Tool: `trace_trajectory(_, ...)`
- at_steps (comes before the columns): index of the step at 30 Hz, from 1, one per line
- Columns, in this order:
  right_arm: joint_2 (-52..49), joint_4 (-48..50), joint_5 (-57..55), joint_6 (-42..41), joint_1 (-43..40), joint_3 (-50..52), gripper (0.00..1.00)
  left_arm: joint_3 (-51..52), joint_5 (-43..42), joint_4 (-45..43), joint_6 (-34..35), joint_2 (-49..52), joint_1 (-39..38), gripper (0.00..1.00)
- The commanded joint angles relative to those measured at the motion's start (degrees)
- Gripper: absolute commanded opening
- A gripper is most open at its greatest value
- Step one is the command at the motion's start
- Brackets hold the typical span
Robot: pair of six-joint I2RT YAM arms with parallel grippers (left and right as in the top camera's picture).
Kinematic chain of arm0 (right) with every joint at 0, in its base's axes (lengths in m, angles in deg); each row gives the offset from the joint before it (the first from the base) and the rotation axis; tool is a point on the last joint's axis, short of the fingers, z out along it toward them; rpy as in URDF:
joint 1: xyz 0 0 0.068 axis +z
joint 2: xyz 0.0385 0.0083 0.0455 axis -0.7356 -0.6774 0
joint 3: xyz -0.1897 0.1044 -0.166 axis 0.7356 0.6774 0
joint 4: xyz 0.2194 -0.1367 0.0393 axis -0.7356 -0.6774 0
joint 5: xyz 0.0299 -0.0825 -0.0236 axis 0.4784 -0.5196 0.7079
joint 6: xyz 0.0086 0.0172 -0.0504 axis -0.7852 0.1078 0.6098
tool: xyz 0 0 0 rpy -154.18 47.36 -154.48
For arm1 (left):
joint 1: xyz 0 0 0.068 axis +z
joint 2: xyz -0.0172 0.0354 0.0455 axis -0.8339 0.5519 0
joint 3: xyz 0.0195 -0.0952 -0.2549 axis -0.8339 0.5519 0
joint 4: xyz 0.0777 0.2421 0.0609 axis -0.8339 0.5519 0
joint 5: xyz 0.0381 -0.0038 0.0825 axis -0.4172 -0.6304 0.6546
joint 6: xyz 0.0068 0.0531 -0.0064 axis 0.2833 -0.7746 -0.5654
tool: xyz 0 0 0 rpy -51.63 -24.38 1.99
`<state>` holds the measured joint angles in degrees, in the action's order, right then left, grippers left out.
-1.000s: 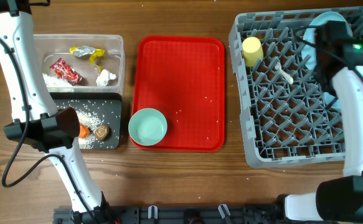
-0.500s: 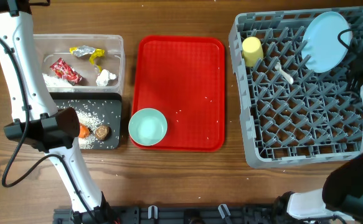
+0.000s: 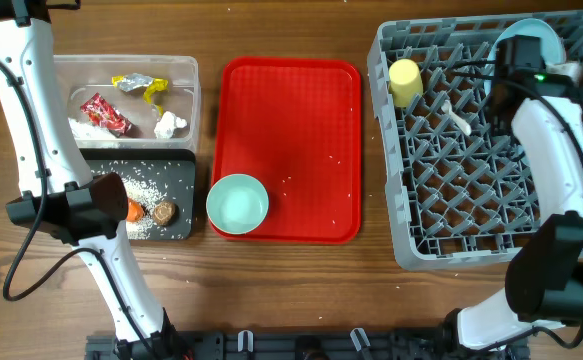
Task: Sort waste into correct bins and load items into the dishwasher rack
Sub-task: 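Carry the light blue bowl over the rack, then set the bowl tilted in the rack and open the right gripper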
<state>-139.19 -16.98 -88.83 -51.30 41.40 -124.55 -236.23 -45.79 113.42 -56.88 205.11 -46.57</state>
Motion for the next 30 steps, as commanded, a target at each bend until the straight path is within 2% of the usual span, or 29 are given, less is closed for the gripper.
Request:
trace_trajectory(1,-1.51,-0.5,3.48,0.94,2.36,2.49,0.04,0.31,-0.26,-0.13,0.33,0.31,0.46,1.0)
trace_trajectory(6,-1.57,2.54,3.56,1.07,7.58,8.81,0.04,0.31,-0.26,-0.13,0.31,0.31,0.46,1.0)
trace_trajectory(12,-1.57,3.76,4.15,2.14,14.19,9.09,0.04,0.31,-0.26,-0.13,0.31,0.31,0.46,1.0)
trace_trajectory(17,-1.57,3.96,13.25,2.1,17.46,9.09,0.05,0.31,-0.26,-0.13,0.31,0.31,0.46,1.0)
trace_trajectory(18,-1.57,3.96,15.39,2.1,18.25,9.07,0.17,0.31,-0.26,-0.13,0.31,0.31,0.46,1.0)
trace_trajectory(19,-1.57,3.98,16.48,2.1,18.8,9.07,0.45,0.31,-0.26,-0.13,0.33,0.31,0.46,1.0)
trace_trajectory(20,-1.57,3.98,16.61,1.84,19.23,8.98,0.51,0.31,-0.26,-0.13,0.31,0.31,0.46,1.0)
trace_trajectory(23,-1.2,2.1,17.46,-4.11,20.35,5.86,0.56,0.31,-0.26,-0.13,0.31,0.31,0.46,1.0)
trace_trajectory(26,1.16,0.42,26.47,-4.83,20.41,0.13,0.57,0.31,-0.26,-0.13,0.31,0.31,0.46,1.0)
trace_trajectory(28,3.76,0.11,37.11,-4.76,20.41,-4.79,0.56,0.31,-0.26,-0.13,0.31,0.31,0.46,1.0)
trace_trajectory(30,6.12,1.2,52.94,-4.74,20.46,-9.22,0.55,0.31,-0.26,-0.13,0.31,0.31,0.46,1.0)
